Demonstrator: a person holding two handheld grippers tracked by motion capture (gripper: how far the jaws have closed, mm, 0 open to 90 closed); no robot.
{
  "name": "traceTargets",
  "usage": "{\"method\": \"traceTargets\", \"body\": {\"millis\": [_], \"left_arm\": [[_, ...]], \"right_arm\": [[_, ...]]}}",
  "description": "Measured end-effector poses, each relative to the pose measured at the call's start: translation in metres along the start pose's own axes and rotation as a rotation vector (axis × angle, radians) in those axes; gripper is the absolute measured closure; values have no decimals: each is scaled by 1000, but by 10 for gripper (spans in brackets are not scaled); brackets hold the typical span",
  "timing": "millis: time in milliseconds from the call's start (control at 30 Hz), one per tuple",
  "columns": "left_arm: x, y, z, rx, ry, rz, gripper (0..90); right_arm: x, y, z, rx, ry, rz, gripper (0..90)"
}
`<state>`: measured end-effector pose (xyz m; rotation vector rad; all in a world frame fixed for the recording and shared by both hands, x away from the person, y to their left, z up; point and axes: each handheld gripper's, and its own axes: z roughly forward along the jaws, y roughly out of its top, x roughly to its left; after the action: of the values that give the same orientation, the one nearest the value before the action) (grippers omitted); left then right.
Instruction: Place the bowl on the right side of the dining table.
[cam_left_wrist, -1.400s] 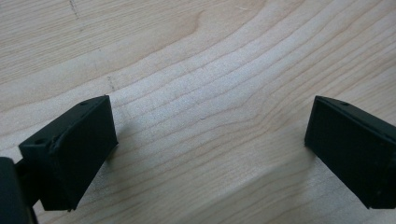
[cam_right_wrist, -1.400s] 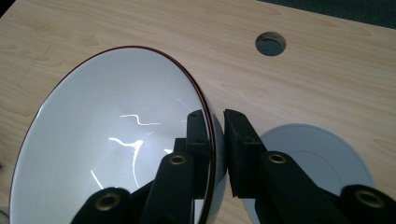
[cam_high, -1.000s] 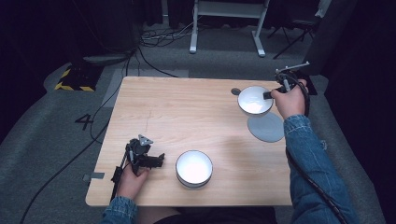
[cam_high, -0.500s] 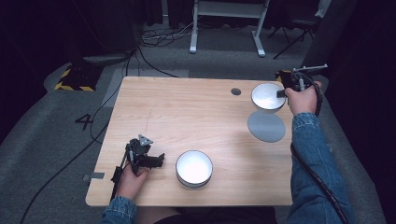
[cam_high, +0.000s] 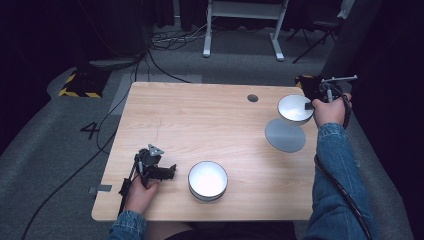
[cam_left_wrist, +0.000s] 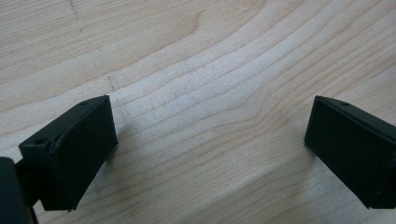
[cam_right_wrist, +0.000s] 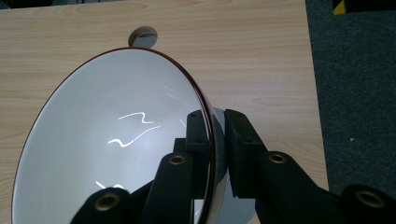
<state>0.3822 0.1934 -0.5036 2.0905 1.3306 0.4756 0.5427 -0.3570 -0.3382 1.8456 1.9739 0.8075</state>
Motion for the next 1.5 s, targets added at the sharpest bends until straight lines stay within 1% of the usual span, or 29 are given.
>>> {"method": "traceTargets", "body": {"millis": [167, 233, 333, 400, 533, 600, 767, 800, 967, 1067, 1200, 1400, 1500], "left_arm": [[0, 0, 0, 1, 1, 0, 23], [0, 0, 0, 1, 1, 0, 23], [0, 0, 0, 0, 1, -1, 23], [0, 0, 0, 0, 0, 0, 23], [0, 0, 0, 0, 0, 0, 23], [0, 0, 0, 1, 3, 1, 23], [0, 0, 0, 1, 1, 0, 23], [0, 0, 0, 1, 1, 0, 23], [0, 0, 0, 0, 0, 0, 23], [0, 0, 0, 1, 2, 0, 23], [0, 0, 0, 0, 1, 0, 23], [0, 0, 0, 5, -4, 0, 23], [0, 0, 0, 2, -2, 1, 23]], "right_arm": [[-2, -3, 7, 12, -2, 3, 806], [-2, -6, 14, 17, -5, 4, 807], [-3, -11, 21, 36, -19, 28, 807], [-4, -15, 26, 48, -25, 34, 806], [-9, -22, 36, 59, -20, 51, 807], [-11, -26, 40, 67, -25, 60, 807], [-13, -30, 48, 72, -21, 65, 807], [-14, -32, 52, 81, -19, 66, 807], [-14, -35, 63, 86, -10, 64, 807], [-14, -36, 68, 89, -9, 72, 807], [-15, -38, 72, 90, -23, 69, 807], [-19, -40, 78, 91, -22, 73, 807], [-21, -41, 80, 88, -17, 82, 807]]}}
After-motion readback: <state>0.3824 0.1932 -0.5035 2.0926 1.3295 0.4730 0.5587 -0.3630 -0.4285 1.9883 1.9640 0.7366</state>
